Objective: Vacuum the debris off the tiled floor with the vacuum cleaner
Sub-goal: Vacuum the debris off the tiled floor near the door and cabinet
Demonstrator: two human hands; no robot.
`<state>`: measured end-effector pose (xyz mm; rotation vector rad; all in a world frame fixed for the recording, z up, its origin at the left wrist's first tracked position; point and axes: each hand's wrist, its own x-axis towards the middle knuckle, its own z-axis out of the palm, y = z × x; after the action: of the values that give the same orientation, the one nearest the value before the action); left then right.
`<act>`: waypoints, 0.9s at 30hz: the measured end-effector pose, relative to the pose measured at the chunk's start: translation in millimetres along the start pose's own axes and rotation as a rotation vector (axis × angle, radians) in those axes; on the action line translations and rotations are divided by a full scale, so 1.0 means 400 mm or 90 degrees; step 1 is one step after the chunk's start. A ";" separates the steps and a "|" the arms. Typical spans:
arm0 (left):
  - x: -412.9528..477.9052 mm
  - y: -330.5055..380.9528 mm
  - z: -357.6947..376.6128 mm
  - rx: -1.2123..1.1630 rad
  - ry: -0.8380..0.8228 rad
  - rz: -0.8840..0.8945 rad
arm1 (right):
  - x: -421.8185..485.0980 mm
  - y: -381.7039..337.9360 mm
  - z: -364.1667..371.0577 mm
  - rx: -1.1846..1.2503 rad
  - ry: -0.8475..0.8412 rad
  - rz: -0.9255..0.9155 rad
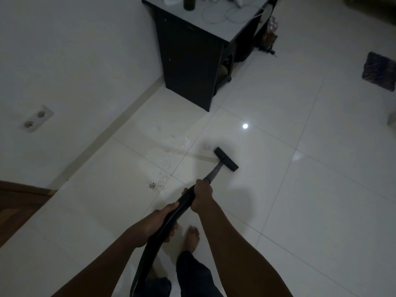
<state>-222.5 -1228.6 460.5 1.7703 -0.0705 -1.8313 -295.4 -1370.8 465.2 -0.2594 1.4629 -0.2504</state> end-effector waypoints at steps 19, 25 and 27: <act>-0.081 -0.057 -0.186 -0.191 -0.204 -0.025 | -0.109 0.122 0.137 -0.110 -0.121 0.045; -0.046 -0.004 -0.144 -0.187 -0.068 0.003 | -0.039 0.070 0.182 -0.134 -0.041 -0.028; -0.046 0.001 -0.138 -0.204 -0.064 0.012 | -0.031 0.073 0.193 -0.132 -0.030 -0.054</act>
<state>-171.9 -1201.4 470.7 1.4521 0.1584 -1.8035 -219.3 -1337.5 474.3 -0.4932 1.4333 -0.1589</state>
